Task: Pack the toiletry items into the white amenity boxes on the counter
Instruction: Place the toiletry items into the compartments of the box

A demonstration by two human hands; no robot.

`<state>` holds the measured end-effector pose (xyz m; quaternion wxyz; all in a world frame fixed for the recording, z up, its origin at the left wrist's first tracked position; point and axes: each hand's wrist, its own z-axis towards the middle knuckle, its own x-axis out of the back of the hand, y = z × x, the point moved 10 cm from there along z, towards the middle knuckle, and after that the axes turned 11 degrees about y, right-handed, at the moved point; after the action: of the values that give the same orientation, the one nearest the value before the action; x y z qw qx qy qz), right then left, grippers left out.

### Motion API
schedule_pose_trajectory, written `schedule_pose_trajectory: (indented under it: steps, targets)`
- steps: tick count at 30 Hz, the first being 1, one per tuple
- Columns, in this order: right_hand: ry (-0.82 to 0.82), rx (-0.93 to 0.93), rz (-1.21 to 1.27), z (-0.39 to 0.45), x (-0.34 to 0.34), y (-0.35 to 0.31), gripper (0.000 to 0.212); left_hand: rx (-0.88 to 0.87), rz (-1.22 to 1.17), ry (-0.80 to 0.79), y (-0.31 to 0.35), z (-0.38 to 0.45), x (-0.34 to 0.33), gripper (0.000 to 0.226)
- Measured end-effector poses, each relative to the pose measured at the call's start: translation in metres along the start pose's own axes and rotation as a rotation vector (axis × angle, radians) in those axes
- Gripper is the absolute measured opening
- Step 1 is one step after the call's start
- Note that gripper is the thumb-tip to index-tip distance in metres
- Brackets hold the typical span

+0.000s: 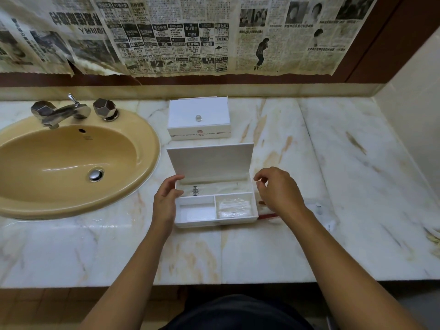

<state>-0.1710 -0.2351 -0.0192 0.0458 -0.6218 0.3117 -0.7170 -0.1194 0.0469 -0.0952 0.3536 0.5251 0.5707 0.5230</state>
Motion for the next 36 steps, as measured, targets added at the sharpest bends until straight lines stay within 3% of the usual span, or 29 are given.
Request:
schedule_pose_trajectory:
  steps: [6, 10, 22, 28, 33, 36]
  targets:
    - [-0.268, -0.024, -0.196, -0.014, -0.040, 0.030, 0.031, -0.006, 0.012, 0.005, 0.001, 0.000, 0.000, 0.041]
    - [-0.334, 0.007, -0.278, -0.024, -0.052, 0.036, 0.032, 0.000, 0.007, -0.001, 0.000, -0.001, 0.000, 0.042]
    - [-0.268, -0.001, -0.247, -0.023, -0.048, 0.038, 0.012, 0.013, -0.007, 0.000, 0.001, -0.002, 0.000, 0.042]
    - [-0.081, -0.025, -0.131, -0.006, -0.012, 0.022, 0.010, 0.017, -0.022, -0.004, -0.003, -0.001, 0.000, 0.045]
    - [0.063, 0.057, -0.016, -0.002, 0.019, -0.016, 0.012, 0.018, -0.032, -0.008, -0.002, -0.001, -0.001, 0.045]
    - [0.020, 0.148, 0.028, -0.010, 0.015, -0.045, 0.014, 0.014, -0.037, -0.009, -0.001, -0.001, -0.001, 0.045]
